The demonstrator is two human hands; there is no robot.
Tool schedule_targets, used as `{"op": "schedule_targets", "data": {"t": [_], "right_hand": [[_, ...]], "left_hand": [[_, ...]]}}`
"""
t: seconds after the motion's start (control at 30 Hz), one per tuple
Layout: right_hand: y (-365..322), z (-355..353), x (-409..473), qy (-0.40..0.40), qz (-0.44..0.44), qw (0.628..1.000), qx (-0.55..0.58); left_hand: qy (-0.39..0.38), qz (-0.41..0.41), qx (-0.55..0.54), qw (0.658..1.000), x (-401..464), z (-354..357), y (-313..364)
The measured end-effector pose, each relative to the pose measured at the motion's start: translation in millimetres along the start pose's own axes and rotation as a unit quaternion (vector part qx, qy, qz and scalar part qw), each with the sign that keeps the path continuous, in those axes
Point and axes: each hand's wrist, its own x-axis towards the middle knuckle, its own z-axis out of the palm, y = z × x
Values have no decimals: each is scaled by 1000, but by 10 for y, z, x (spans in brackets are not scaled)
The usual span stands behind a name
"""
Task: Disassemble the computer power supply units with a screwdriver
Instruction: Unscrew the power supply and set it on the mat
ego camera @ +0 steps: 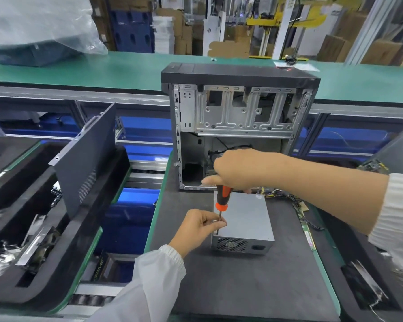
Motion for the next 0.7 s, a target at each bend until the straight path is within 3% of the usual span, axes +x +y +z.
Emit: {"op": "schedule_targets", "data": {"t": [0.07,0.27,0.37,0.5,0.6,0.7], "right_hand": [[13,45,-4,27,-51,998,-35],[142,-28,-176,-38,-167,985,-29],[99,14,-222,-24,-141,990,14],[-21,71,-179,51,20,998,1],[-47,128,-133,80,-11,994,-71],[36,99,-175,19,-88,996,1]], "left_hand": [[-13,-2,-13,1000,-3,-12,5],[-13,45,-83,995,27,-42,126],[-1,57,-55,997,17,-40,131],[10,54,-25,998,13,-30,132],[-8,61,-53,997,13,-46,174],[-15,57,-88,994,30,-52,236]]}}
